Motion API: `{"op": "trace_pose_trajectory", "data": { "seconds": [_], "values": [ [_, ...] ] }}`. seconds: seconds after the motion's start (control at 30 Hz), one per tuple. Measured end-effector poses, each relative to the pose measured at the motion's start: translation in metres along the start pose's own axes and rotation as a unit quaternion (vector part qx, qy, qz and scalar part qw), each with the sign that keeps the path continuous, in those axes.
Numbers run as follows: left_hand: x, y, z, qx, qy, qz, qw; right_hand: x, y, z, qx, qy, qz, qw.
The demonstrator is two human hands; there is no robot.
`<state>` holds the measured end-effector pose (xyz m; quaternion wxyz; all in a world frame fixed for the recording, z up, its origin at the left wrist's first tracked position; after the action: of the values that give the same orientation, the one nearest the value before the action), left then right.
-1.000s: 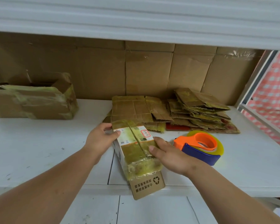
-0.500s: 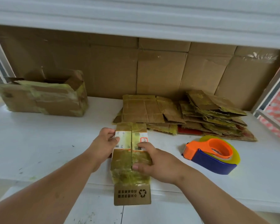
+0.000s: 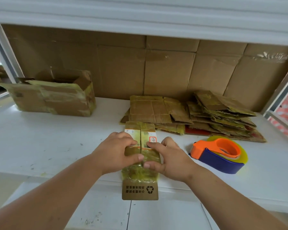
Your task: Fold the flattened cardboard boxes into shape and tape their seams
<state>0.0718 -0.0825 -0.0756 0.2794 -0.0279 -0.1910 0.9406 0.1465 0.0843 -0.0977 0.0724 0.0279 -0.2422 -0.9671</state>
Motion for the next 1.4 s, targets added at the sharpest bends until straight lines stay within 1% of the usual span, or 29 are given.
{"op": "trace_pose_trajectory", "data": {
  "seconds": [0.07,0.13,0.23,0.37,0.43,0.5,0.57,0.6,0.67,0.73,0.8,0.9,0.97,1.0,1.07,1.13,1.23,1.3,1.4],
  "values": [
    [-0.006,0.003,0.001,0.023,0.06,0.004,0.998,-0.002,0.007,0.0,-0.041,0.0,0.026,0.999],
    [-0.012,0.004,0.001,0.036,0.076,0.007,0.996,-0.003,0.012,-0.002,-0.079,0.012,0.054,0.995],
    [-0.019,0.001,-0.001,0.05,0.049,0.014,0.997,-0.005,0.015,-0.004,-0.128,0.024,0.064,0.989],
    [-0.026,-0.008,-0.005,0.105,0.006,-0.012,0.994,-0.01,0.024,-0.007,-0.176,0.013,0.082,0.981],
    [-0.028,-0.009,-0.003,0.092,-0.004,-0.012,0.996,-0.011,0.024,-0.007,-0.167,0.015,0.081,0.982],
    [-0.029,-0.006,-0.001,0.062,0.02,0.024,0.998,-0.013,0.022,-0.003,-0.113,0.012,0.073,0.991],
    [-0.028,-0.003,0.002,-0.002,0.058,0.064,0.996,-0.018,0.014,0.008,-0.047,-0.035,0.055,0.997],
    [-0.027,-0.003,0.005,-0.041,0.065,0.08,0.994,-0.022,0.007,0.016,-0.039,-0.071,0.043,0.996],
    [-0.025,-0.004,0.01,-0.086,0.047,0.092,0.991,-0.03,-0.011,0.03,-0.084,-0.129,0.007,0.988],
    [-0.021,-0.006,0.013,-0.065,0.012,0.086,0.994,-0.04,-0.034,0.043,-0.147,-0.159,-0.058,0.975],
    [-0.018,-0.009,0.012,-0.025,-0.012,0.076,0.997,-0.054,-0.06,0.055,-0.183,-0.171,-0.153,0.956],
    [-0.014,-0.018,0.014,0.034,-0.053,0.08,0.995,-0.079,-0.1,0.064,-0.185,-0.148,-0.287,0.928],
    [-0.013,-0.024,0.013,0.033,-0.064,0.082,0.994,-0.089,-0.12,0.063,-0.178,-0.105,-0.34,0.917],
    [-0.012,-0.027,0.012,0.024,-0.059,0.086,0.994,-0.092,-0.126,0.062,-0.18,-0.081,-0.35,0.916],
    [-0.012,-0.029,0.009,0.009,-0.048,0.099,0.994,-0.094,-0.133,0.061,-0.198,-0.053,-0.337,0.919],
    [-0.012,-0.032,0.009,0.002,-0.051,0.113,0.992,-0.094,-0.135,0.062,-0.208,-0.058,-0.308,0.926],
    [-0.012,-0.037,0.013,-0.011,-0.073,0.121,0.99,-0.096,-0.131,0.061,-0.198,-0.089,-0.257,0.942],
    [-0.012,-0.042,0.015,-0.036,-0.087,0.12,0.988,-0.096,-0.124,0.061,-0.171,-0.122,-0.218,0.953],
    [-0.011,-0.056,0.015,-0.086,-0.084,0.108,0.987,-0.093,-0.105,0.062,-0.132,-0.164,-0.142,0.967]
  ]
}}
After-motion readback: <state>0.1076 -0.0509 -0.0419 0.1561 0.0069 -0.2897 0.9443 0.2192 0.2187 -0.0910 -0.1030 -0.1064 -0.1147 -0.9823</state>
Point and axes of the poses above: each hand's wrist, its own x-axis towards the middle knuckle, its own z-axis out of the back of the hand, y = z × x, the point moved 6 cm from there along x, towards the middle knuckle, and after that the axes turned 10 degrees about z, right-handed, at the moved point
